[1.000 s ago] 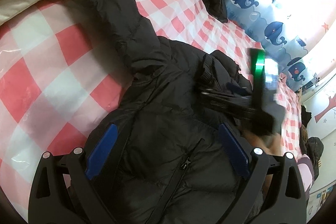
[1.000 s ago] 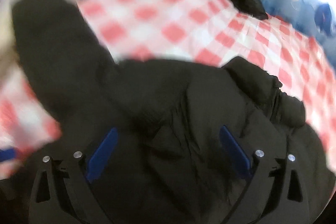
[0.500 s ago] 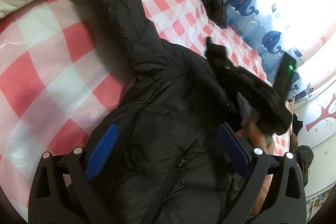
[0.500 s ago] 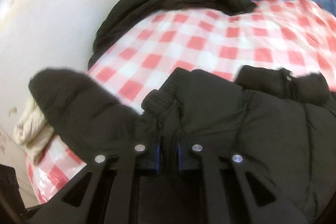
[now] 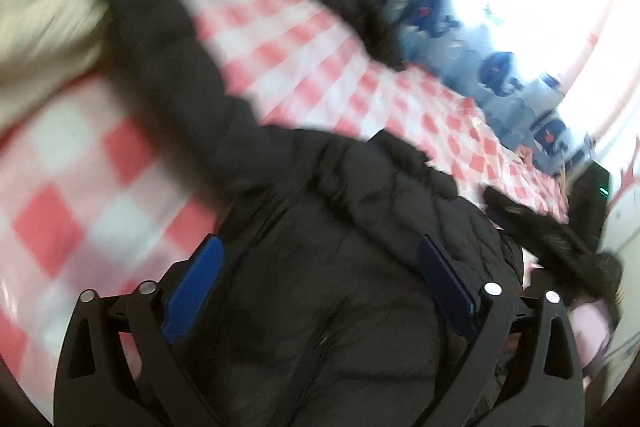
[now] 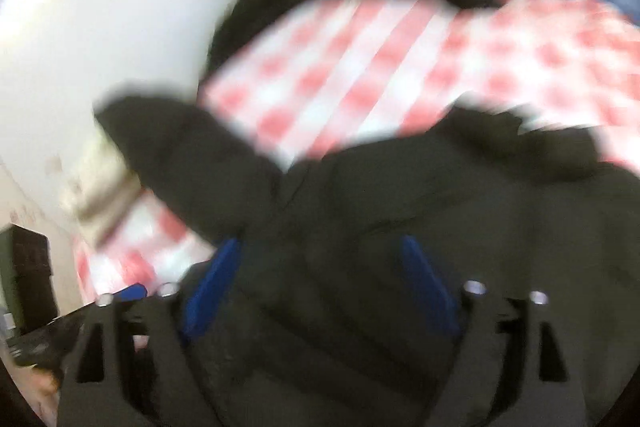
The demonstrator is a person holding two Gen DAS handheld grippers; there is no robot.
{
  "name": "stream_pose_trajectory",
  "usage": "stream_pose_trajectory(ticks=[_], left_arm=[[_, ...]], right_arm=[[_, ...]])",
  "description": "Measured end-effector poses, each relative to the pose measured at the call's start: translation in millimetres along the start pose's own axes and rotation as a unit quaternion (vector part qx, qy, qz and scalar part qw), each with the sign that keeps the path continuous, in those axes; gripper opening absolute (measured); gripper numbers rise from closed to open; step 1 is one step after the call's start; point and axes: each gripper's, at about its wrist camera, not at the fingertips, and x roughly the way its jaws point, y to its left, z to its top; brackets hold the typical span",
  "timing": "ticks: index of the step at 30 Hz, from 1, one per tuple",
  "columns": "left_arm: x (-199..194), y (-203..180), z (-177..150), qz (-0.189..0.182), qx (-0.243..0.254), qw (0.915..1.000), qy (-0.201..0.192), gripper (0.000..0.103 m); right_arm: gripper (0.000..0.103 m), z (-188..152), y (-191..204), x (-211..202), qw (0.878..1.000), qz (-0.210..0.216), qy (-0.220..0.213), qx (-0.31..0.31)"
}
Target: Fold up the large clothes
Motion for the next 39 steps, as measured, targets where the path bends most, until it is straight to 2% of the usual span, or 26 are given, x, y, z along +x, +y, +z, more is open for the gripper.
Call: stream_pose_trajectory(ticks=[2, 4, 6, 8, 10, 11, 13, 14, 16, 19, 20, 22, 23, 24, 26, 28, 29, 31, 32, 35, 37, 39], left_arm=[[14, -26, 14, -0.022, 0.027, 0.9993, 0.013, 0.095], [43, -57, 29, -0.054, 0.060, 0.9963, 0.028, 0.095], [83, -85, 40, -0.039, 0.091, 0.9946, 0.031, 0.095], [116, -95, 47, -0.042, 0.100, 0.9936, 0.033, 0.095], [169, -96, 49, -0.008, 0.108, 0.9916, 0.071, 0.095], [197, -89, 47, 0.017, 0.100, 0.9894, 0.104, 0.095], [236, -68, 36, 0.045, 0.066, 0.9844, 0.157, 0.095], [248, -62, 30, 0.053, 0.069, 0.9819, 0.168, 0.095], [250, -62, 24, 0.058, 0.081, 0.9806, 0.169, 0.095], [223, -60, 37, 0.053, 0.073, 0.9849, 0.148, 0.095], [202, -57, 47, 0.050, 0.069, 0.9887, 0.123, 0.095], [137, -46, 74, 0.048, 0.062, 0.9957, 0.049, 0.095], [111, -39, 85, 0.050, 0.059, 0.9968, 0.022, 0.095], [68, -25, 104, 0.059, 0.052, 0.9965, -0.028, 0.095], [5, 2, 132, 0.082, 0.032, 0.9914, -0.097, 0.095], [-57, 45, 163, 0.109, -0.014, 0.9820, -0.154, 0.095], [-87, 75, 178, 0.128, -0.049, 0.9737, -0.181, 0.095], [-115, 117, 197, 0.154, -0.096, 0.9620, -0.204, 0.095], [-125, 145, 209, 0.166, -0.127, 0.9566, -0.203, 0.095], [-131, 194, 230, 0.183, -0.179, 0.9476, -0.191, 0.095], [-125, 207, 238, 0.192, -0.183, 0.9466, -0.183, 0.095], [-113, 212, 247, 0.214, -0.168, 0.9474, -0.169, 0.095]], right_arm=[[0.090, 5, -49, -34, 0.997, -0.050, -0.038, 0.039], [0.090, 5, -103, -53, 0.989, -0.101, -0.051, 0.094], [0.090, -2, -161, -65, 0.977, -0.129, -0.060, 0.159], [0.090, -10, -197, -66, 0.968, -0.154, -0.055, 0.188], [0.090, -19, -230, -53, 0.962, -0.168, -0.035, 0.212], [0.090, -26, -245, -42, 0.959, -0.176, -0.018, 0.223], [0.090, -47, -268, -28, 0.954, -0.180, 0.017, 0.239], [0.090, -55, -276, -26, 0.953, -0.175, 0.025, 0.246], [0.091, -58, -278, -27, 0.954, -0.164, 0.015, 0.249], [0.090, -56, -266, -40, 0.953, -0.177, -0.004, 0.246], [0.090, -57, -256, -50, 0.955, -0.173, -0.023, 0.240], [0.090, -58, -225, -71, 0.962, -0.158, -0.051, 0.216], [0.090, -59, -207, -80, 0.966, -0.148, -0.058, 0.203], [0.090, -62, -188, -86, 0.970, -0.135, -0.065, 0.193], [0.091, -68, -157, -93, 0.975, -0.109, -0.067, 0.184], [0.091, -77, -131, -91, 0.979, -0.068, -0.058, 0.182], [0.091, -85, -114, -90, 0.980, -0.054, -0.060, 0.181], [0.091, -95, -84, -81, 0.982, -0.022, -0.055, 0.180], [0.091, -98, -73, -77, 0.982, -0.013, -0.052, 0.182], [0.091, -107, -40, -65, 0.981, 0.020, -0.069, 0.182], [0.091, -115, -20, -53, 0.987, 0.016, -0.074, 0.143], [0.091, -120, -9, -34, 0.993, 0.004, -0.042, 0.109]])
